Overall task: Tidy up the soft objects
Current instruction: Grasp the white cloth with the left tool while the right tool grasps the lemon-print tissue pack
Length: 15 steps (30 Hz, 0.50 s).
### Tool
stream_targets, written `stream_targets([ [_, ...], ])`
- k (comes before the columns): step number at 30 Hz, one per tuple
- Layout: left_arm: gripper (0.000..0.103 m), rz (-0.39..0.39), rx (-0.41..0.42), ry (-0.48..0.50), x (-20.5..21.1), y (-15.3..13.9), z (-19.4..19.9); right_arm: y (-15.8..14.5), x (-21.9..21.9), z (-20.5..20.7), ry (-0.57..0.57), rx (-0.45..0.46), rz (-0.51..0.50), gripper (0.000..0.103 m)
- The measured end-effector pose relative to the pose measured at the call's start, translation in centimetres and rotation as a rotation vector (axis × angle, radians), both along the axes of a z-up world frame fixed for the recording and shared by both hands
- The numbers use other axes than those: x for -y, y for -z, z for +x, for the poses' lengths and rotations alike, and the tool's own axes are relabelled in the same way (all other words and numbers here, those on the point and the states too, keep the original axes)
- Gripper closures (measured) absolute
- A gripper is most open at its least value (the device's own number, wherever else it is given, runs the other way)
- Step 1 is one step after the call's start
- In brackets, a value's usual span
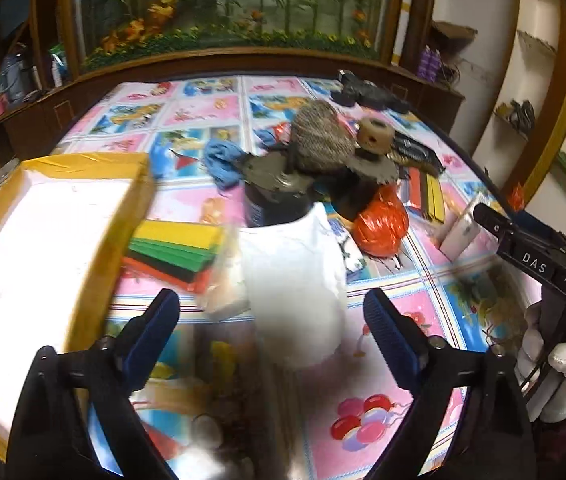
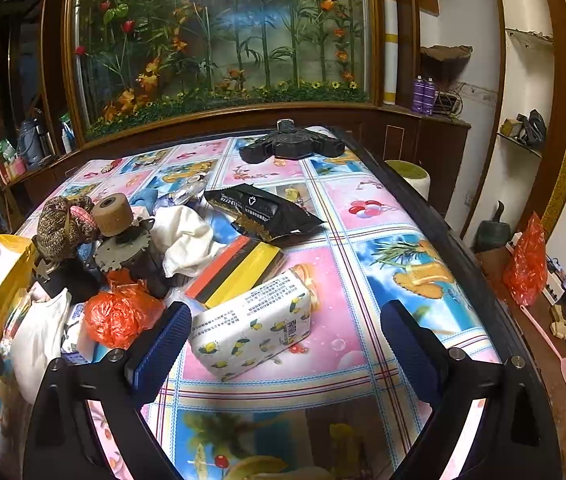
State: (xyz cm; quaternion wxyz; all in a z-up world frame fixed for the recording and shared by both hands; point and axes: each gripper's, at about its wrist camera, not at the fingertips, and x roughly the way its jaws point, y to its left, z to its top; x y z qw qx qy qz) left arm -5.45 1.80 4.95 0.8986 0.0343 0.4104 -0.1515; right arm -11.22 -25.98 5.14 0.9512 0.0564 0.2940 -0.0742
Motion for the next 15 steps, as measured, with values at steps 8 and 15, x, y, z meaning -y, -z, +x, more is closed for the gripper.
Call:
stream_targets([
  [8, 0.085, 0.046, -0.094, 0.032, 2.1, 2.6, 1.0, 0.2, 0.2, 0.1, 0.008, -0.018, 0.028, 0.007],
  [15, 0.086, -0.128, -0.158, 0.038, -1.9, 1.7, -2.0, 0.2, 0.9, -0.4, 0.03, -0.008, 0.06, 0.007],
])
